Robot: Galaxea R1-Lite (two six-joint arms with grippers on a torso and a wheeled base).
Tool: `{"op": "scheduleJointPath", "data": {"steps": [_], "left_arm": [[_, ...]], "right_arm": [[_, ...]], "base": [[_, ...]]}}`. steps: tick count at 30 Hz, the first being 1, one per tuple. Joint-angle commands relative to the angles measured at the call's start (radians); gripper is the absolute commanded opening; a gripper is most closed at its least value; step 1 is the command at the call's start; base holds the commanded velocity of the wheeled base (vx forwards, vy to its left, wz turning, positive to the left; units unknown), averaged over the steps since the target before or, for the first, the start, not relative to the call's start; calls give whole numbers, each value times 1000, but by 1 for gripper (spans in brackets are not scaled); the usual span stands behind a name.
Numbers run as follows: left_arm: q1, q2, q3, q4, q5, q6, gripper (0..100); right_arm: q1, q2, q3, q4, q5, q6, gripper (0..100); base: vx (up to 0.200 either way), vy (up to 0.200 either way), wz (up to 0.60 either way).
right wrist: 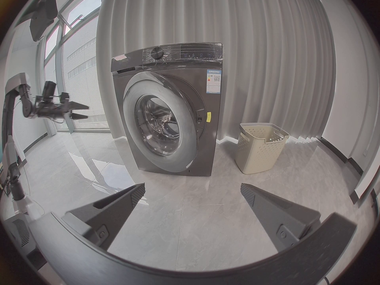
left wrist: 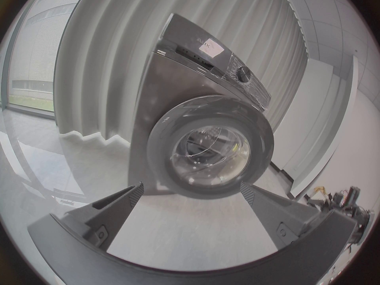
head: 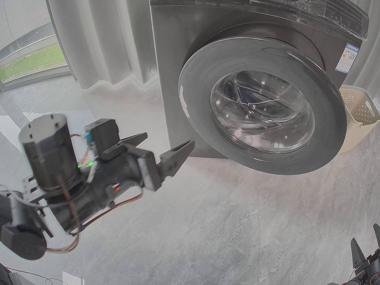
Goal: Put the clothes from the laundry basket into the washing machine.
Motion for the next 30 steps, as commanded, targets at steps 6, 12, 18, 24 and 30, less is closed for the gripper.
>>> {"op": "scheduleJointPath", "data": {"steps": [6, 12, 18, 24, 30], "left_arm": [[260, -1016, 641, 313, -70, 69, 100], [473, -1364, 641, 675, -162, 81, 100], [541, -1432, 641, 779, -162, 69, 100], [703, -1439, 641, 804, -174, 86, 100], [760, -1511, 641, 807, -153, 87, 100]], "right_arm": [[0, -16, 18, 1, 1, -1, 100], [0, -16, 18, 1, 1, 1, 100], [0, -16, 18, 1, 1, 1, 100], [0, -16, 18, 1, 1, 1, 100], [0, -16, 18, 1, 1, 1, 100]], "base": [[0, 0, 0], [0, 0, 0], [0, 0, 0], [0, 0, 0], [0, 0, 0]]}}
